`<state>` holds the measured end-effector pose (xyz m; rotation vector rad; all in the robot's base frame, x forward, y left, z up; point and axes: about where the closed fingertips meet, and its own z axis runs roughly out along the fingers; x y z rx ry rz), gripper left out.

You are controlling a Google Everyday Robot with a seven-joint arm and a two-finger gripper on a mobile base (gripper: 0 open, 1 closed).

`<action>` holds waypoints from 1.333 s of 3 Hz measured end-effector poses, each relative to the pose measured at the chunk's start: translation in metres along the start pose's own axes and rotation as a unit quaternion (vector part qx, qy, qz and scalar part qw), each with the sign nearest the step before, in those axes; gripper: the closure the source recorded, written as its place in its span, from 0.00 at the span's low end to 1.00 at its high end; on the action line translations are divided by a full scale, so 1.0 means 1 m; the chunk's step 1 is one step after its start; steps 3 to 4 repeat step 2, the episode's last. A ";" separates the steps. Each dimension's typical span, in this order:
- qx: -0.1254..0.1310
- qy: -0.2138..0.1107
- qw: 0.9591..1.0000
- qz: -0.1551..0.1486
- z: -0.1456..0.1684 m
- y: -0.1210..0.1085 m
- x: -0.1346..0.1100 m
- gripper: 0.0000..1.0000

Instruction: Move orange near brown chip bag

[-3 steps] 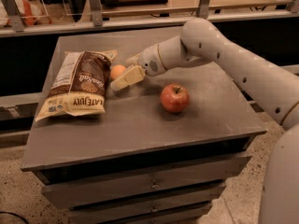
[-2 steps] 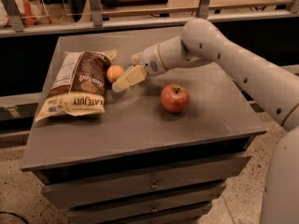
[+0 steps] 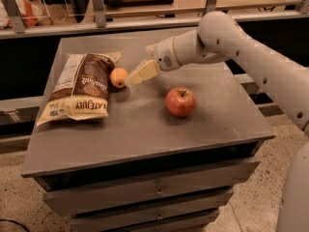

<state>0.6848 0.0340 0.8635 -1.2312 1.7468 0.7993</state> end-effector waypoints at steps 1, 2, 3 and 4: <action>0.042 0.021 0.999 -0.019 -0.026 -0.040 0.019 0.00; 0.042 0.021 0.999 -0.019 -0.025 -0.040 0.019 0.00; 0.042 0.021 0.999 -0.019 -0.025 -0.040 0.019 0.00; 0.042 0.021 0.999 -0.019 -0.025 -0.040 0.019 0.00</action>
Offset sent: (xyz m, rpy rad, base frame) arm 0.0227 -0.0352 -0.0069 -0.0560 -0.0442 -0.0448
